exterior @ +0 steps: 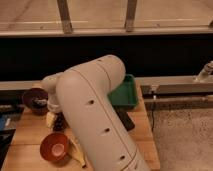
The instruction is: Place grapes in tray
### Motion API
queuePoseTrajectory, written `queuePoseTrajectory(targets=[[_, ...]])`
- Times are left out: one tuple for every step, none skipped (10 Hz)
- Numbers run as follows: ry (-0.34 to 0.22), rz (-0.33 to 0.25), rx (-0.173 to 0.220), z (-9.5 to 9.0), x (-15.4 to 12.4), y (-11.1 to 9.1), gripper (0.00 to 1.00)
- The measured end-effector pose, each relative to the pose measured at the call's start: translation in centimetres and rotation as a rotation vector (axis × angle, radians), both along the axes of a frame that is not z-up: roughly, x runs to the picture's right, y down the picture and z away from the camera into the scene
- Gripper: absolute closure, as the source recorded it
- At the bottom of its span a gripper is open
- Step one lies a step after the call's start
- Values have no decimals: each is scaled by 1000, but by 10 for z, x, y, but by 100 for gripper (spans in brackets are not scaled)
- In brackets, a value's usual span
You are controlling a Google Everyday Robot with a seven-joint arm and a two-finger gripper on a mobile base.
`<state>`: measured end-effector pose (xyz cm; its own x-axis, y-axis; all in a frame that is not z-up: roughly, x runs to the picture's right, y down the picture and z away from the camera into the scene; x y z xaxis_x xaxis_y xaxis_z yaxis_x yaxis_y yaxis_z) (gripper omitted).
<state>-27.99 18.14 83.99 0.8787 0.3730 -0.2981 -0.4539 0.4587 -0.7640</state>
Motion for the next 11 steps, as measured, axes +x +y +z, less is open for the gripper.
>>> queuePoseTrajectory(targets=[[23, -19, 3, 3, 1, 3, 28], [34, -22, 2, 4, 3, 6, 31], [40, -19, 4, 5, 8, 8, 39], [32, -3, 2, 5, 11, 8, 49], [16, 9, -4, 3, 14, 8, 60], [1, 27, -8, 2, 15, 8, 70], [-10, 43, -13, 2, 16, 9, 80], [-23, 56, -18, 1, 17, 10, 90], [-34, 66, -26, 0, 16, 13, 97], [-46, 74, -36, 1, 15, 15, 100], [-64, 85, -43, 0, 14, 17, 100]])
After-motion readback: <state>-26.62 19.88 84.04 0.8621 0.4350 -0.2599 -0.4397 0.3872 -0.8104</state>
